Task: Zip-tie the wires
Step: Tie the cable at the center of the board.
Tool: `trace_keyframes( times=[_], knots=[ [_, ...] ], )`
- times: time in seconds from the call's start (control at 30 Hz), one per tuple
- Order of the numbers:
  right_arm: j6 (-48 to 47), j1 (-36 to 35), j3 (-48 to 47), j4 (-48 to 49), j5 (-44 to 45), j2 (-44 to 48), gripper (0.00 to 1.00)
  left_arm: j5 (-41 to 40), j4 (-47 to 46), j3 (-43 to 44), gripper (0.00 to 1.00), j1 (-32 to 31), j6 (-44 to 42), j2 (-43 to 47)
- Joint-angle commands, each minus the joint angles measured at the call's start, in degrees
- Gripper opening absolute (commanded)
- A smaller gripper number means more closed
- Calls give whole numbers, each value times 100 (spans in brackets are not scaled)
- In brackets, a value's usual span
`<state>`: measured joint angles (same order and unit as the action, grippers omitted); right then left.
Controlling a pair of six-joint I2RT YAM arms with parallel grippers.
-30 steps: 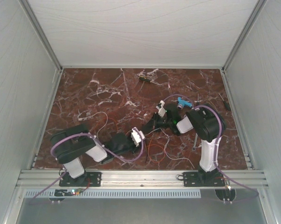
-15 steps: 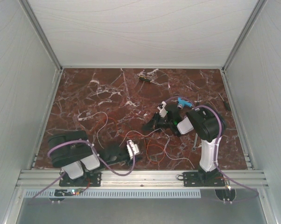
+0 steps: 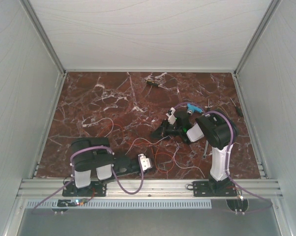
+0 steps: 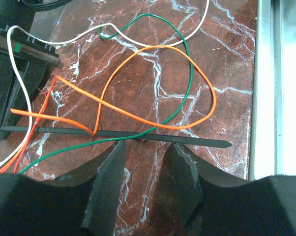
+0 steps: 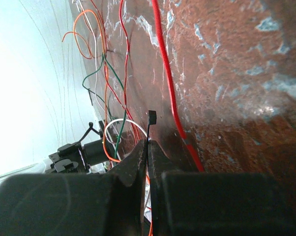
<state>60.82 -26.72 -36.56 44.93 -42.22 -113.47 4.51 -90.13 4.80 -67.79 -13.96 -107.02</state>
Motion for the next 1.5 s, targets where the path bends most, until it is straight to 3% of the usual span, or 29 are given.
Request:
trace_keyframes(
  times=[0.0,0.13,0.3,0.43,0.77,1.1,1.2,1.47],
  knots=[
    [15,-28,19,225,-31,-46,0,-31,-462,113,39,-24,-291,-237],
    [8,-19,25,223,-49,-61,0,-89,-532,196,30,-24,-300,-370],
    [0,-26,35,247,-58,-69,0,-30,-699,258,29,-22,-309,-424],
    [17,-22,53,271,-72,-55,0,-157,-1464,186,29,-19,-249,-721],
    [-10,-26,87,251,-84,-15,0,-181,-1473,363,25,-15,-216,-829],
    [-4,-43,78,262,-87,-42,0,-258,-1481,425,10,-15,-230,-866],
    [-15,-46,79,296,-110,-28,0,-316,-1475,417,0,-15,-233,-837],
    [-261,-58,27,378,-244,158,0,-287,-1473,169,0,-15,-26,-477]
  ],
)
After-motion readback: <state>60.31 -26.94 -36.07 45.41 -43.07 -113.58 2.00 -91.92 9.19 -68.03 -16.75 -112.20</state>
